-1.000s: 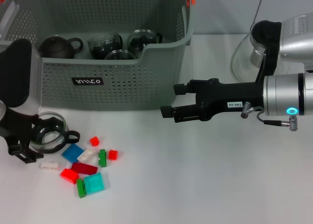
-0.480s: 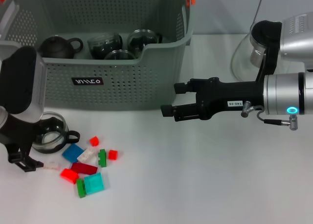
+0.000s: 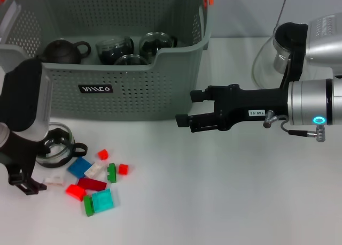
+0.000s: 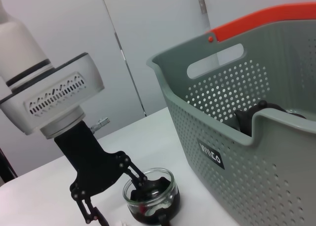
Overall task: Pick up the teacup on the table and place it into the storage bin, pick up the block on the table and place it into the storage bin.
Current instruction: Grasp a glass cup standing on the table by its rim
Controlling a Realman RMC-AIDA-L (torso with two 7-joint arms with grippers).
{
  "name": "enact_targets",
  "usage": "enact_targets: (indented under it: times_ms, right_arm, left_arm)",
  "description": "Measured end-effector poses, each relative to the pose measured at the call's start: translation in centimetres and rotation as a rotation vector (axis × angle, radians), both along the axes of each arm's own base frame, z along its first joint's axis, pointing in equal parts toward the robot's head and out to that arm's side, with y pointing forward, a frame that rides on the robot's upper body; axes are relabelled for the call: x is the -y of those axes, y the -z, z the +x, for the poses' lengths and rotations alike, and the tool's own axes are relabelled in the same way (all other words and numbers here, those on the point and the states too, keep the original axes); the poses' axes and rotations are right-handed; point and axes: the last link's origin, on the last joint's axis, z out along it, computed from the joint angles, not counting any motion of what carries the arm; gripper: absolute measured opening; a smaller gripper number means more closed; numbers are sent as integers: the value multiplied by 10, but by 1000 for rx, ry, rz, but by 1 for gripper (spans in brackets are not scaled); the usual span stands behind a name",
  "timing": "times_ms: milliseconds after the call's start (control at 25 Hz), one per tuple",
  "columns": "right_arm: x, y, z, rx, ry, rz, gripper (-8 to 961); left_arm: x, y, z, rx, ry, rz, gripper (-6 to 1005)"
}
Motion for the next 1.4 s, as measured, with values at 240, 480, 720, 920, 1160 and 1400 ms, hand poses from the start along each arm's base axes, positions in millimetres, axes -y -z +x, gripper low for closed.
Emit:
enact_targets:
  times_ms: [240,480,720,920,1160,1400]
  right_arm:
    - [0,0,0,0,-1,0,915]
    - [0,0,0,0,-2,1,915]
    - [0,0,0,1,-3,2,915]
    - [-1,0,0,1,-2,3,915]
    - [-1,-1,0,0,-1,5,915]
    - [-1,-2,0,-5,3,12,915]
  left_arm:
    - [0,2,-2,-1,-2,1,806]
    - [0,3,-2,0,-4,-2,779]
    - [0,1,-4,-3,-8,1,752]
    - [-1,-3,-3,-6,-17,1,656]
    - [-2,-2,-2,-9,-12,3,412]
    - [-3,-2,-2,-11,-7,7,239]
